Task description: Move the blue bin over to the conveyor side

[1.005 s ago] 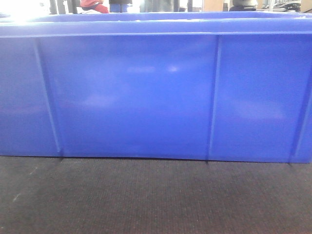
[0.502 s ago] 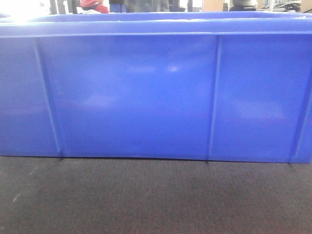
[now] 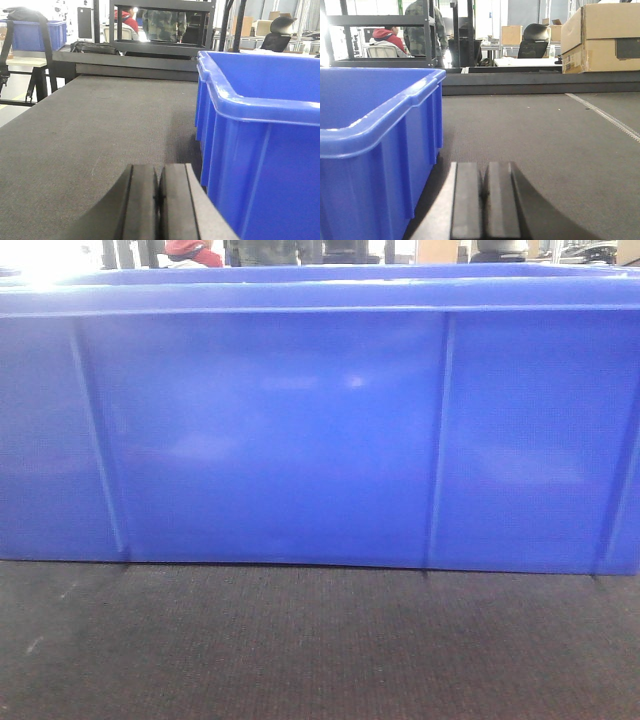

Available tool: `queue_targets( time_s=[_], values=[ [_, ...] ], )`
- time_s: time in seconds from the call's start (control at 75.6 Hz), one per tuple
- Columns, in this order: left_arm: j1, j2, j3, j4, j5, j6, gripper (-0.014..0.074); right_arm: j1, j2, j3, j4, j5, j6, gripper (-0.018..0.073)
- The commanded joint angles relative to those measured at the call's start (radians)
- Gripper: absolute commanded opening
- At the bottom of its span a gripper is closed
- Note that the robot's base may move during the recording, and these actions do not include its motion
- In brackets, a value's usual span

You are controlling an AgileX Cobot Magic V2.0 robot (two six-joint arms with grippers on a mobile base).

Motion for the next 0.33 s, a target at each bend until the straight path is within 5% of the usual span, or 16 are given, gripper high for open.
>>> queue_targets(
  time_s=[0.0,0.317],
  values=[
    [0.003,-0.004,-0.002,-0.006,-0.024,-0.002,-0.0006,-0.008,-0.004,0.0,0.006,-0.026,-0.009,-0.0069],
    [0.003,-0.004,-0.002,-0.006,-0.024,-0.002,-0.0006,-0.008,-0.004,0.0,0.006,-0.026,-0.009,-0.0069]
  ],
)
